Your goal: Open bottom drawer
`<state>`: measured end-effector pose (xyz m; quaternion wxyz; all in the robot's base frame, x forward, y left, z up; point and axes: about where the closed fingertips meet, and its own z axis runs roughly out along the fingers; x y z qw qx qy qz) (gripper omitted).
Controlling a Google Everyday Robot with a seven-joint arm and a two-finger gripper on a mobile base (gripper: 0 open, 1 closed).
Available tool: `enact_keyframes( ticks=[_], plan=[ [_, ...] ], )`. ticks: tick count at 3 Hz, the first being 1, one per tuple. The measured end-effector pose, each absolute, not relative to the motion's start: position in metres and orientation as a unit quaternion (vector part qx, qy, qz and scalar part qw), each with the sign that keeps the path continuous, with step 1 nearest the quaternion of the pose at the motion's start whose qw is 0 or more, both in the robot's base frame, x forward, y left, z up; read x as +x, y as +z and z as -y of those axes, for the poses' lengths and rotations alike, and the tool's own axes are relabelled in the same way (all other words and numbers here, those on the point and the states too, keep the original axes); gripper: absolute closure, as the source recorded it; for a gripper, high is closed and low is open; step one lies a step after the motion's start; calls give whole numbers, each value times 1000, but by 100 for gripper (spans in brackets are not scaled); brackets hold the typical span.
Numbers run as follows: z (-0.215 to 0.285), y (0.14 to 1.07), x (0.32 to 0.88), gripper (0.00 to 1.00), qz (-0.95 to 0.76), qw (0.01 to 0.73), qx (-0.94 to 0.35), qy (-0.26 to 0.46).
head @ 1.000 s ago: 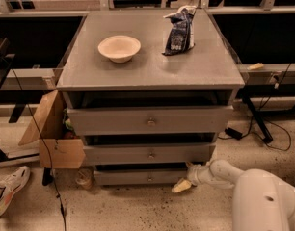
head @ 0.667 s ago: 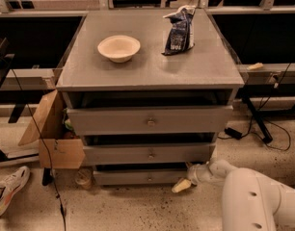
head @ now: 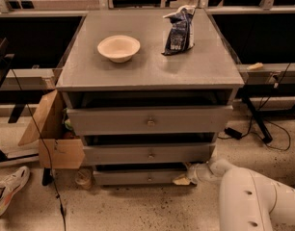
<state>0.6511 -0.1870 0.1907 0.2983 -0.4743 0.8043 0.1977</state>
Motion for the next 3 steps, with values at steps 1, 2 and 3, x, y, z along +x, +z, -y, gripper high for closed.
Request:
enact_keyframes(
  ticks=[1,2,3],
  plan=[
    [187,192,652,65,-805,298,-473,199],
    [188,197,655,89,-805,298,-473,199],
    [188,201,656,97,-805,298,-473,199]
  ],
)
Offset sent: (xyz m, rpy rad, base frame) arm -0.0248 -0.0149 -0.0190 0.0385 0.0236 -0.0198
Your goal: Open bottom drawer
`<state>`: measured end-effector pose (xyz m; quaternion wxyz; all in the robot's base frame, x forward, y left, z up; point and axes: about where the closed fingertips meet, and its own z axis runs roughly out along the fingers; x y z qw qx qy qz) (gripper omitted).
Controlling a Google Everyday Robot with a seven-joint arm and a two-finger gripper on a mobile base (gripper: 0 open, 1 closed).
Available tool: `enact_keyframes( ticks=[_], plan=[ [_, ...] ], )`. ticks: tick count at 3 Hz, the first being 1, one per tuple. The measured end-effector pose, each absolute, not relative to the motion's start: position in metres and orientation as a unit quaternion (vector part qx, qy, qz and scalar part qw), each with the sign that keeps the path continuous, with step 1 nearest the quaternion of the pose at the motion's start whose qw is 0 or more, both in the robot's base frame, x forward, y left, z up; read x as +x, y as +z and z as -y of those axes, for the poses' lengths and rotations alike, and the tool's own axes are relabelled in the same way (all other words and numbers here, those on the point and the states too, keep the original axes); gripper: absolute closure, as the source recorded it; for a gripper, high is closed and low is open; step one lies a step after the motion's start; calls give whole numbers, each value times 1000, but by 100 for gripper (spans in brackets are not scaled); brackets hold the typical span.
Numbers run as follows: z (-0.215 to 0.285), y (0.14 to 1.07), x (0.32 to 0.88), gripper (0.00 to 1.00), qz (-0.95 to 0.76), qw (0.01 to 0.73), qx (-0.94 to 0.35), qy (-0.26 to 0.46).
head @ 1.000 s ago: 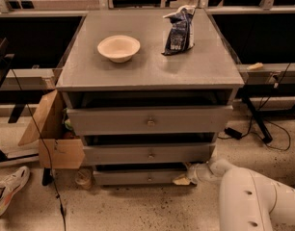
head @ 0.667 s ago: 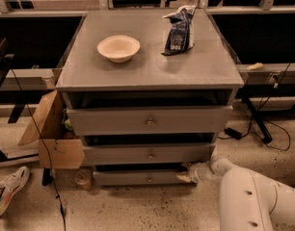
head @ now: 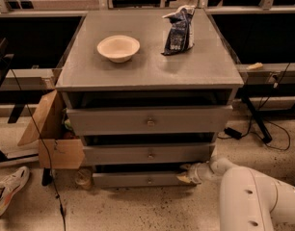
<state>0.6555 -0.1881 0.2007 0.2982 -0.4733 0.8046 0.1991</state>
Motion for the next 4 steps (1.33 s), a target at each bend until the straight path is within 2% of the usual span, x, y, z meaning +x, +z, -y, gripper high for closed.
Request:
enact_keyframes(
  ticks=[1,2,4],
  plan=[
    [188,201,655,85,-805,298,-473,199],
    [189,193,639,66,-804,296,-474,204],
    [188,196,634,19,-803,294,-477,205]
  ],
)
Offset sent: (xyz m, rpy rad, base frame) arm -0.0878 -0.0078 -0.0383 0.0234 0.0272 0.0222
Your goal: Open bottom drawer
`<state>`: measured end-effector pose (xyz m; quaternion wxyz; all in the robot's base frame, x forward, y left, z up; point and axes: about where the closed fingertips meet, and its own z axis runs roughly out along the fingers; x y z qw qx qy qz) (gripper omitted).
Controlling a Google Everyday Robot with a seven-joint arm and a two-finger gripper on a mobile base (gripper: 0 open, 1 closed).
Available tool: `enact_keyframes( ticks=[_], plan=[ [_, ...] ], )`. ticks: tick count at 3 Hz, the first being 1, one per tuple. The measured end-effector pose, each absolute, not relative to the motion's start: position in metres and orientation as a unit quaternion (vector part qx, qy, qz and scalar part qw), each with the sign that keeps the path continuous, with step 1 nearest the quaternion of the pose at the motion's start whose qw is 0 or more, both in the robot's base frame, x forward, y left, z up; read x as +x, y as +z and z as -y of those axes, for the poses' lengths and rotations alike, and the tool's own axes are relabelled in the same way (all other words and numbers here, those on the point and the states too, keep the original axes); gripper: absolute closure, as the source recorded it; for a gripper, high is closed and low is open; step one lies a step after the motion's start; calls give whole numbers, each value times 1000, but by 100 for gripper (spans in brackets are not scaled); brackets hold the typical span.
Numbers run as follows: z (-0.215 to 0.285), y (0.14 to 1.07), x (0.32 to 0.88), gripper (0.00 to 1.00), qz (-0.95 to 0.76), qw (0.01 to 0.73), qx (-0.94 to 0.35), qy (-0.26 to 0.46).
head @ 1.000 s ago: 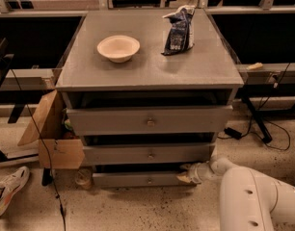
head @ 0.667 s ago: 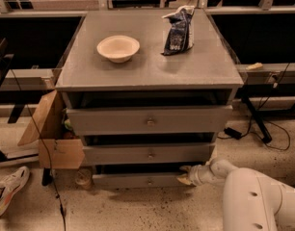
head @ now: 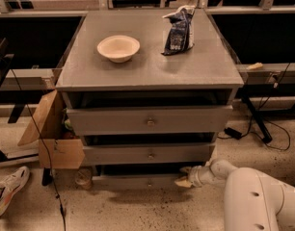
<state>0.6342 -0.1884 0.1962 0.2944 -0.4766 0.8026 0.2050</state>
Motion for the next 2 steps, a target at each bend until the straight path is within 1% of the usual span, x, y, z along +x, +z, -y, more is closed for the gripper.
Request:
enact_keyframes(
  ticks=[1,2],
  plan=[
    [188,199,634,0,-803,294,-477,205],
    [188,185,604,0,-797,287,-488,210]
  ],
)
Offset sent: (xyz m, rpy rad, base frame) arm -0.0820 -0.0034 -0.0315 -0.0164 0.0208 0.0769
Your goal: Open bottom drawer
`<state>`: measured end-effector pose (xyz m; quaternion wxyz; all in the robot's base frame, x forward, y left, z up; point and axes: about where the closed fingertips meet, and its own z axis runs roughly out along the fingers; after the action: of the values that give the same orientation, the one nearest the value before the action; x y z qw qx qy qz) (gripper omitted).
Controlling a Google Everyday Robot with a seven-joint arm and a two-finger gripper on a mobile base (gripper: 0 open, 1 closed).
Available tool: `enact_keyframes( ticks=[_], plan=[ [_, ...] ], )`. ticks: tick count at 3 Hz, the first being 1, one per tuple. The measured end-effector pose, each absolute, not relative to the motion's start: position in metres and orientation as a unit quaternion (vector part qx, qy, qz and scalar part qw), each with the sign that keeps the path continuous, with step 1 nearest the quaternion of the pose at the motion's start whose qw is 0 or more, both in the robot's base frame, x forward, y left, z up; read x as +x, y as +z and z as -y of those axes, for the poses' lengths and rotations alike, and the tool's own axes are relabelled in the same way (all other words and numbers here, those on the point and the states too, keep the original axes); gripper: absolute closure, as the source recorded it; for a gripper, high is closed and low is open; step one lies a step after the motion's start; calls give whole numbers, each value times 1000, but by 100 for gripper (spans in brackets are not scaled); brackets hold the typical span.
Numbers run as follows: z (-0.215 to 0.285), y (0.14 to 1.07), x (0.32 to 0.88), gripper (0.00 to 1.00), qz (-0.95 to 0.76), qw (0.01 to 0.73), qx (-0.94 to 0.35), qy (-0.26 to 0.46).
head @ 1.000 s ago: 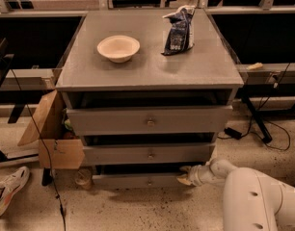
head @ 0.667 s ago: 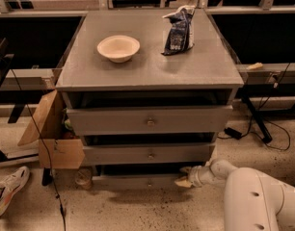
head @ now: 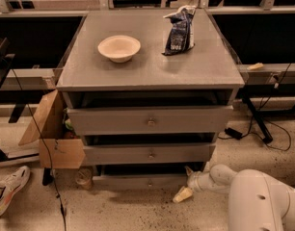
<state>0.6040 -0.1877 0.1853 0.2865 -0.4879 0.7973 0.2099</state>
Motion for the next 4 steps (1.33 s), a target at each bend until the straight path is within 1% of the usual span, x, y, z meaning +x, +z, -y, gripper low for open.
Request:
enact_keyframes(
  ticks=[1,4],
  plan=[
    [188,185,600,15,-796,285,-490,211],
    [190,196,598,85,-796,283,-492,210]
  ],
)
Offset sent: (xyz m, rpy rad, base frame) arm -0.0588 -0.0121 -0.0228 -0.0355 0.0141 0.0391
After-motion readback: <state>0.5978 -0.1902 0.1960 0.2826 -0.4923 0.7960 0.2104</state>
